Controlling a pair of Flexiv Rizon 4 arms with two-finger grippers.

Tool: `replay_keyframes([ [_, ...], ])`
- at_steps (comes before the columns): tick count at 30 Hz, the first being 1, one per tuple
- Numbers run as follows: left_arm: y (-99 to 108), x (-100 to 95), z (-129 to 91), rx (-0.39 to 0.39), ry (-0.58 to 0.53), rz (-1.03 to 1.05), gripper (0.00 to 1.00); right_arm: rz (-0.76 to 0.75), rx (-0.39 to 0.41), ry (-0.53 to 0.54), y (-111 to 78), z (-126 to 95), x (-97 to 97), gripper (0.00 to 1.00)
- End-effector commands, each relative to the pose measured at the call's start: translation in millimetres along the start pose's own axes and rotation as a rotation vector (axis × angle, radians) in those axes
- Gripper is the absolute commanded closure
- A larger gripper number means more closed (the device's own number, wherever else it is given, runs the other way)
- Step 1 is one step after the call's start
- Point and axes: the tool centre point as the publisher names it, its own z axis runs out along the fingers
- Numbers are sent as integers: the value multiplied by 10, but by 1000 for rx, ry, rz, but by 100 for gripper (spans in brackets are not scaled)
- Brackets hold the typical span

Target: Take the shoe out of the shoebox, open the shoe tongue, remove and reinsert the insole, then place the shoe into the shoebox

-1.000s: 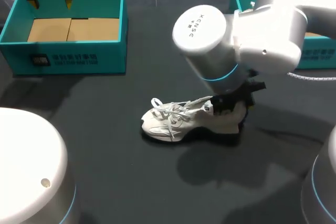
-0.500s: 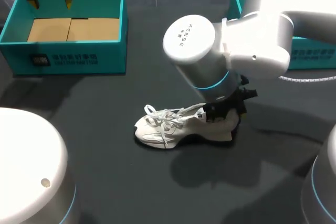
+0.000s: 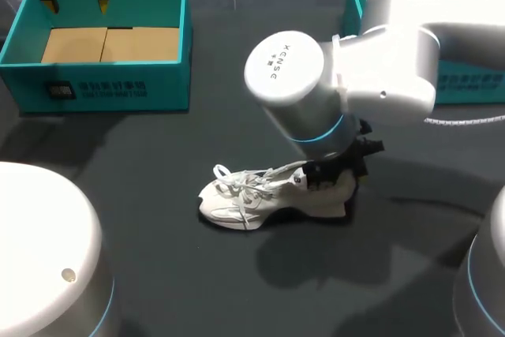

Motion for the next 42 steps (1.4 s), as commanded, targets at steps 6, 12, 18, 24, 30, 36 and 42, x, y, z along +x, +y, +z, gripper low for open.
replay_keyframes([
  [6,0,0,0,0,0,0,0,-14,0,13,5,9,98,100],
  [12,0,0,0,0,0,0,0,-16,12,30,-7,48,163,100],
  [18,0,0,0,0,0,0,0,-10,17,57,-14,64,187,85],
  [24,0,0,0,0,0,0,0,-6,13,85,-5,41,196,70],
  [30,0,0,0,0,0,0,0,-1,12,104,15,11,162,60],
  [36,0,0,0,0,0,0,0,6,-2,130,61,-92,87,55],
  [42,0,0,0,0,0,0,0,6,-37,185,124,-266,-39,16],
])
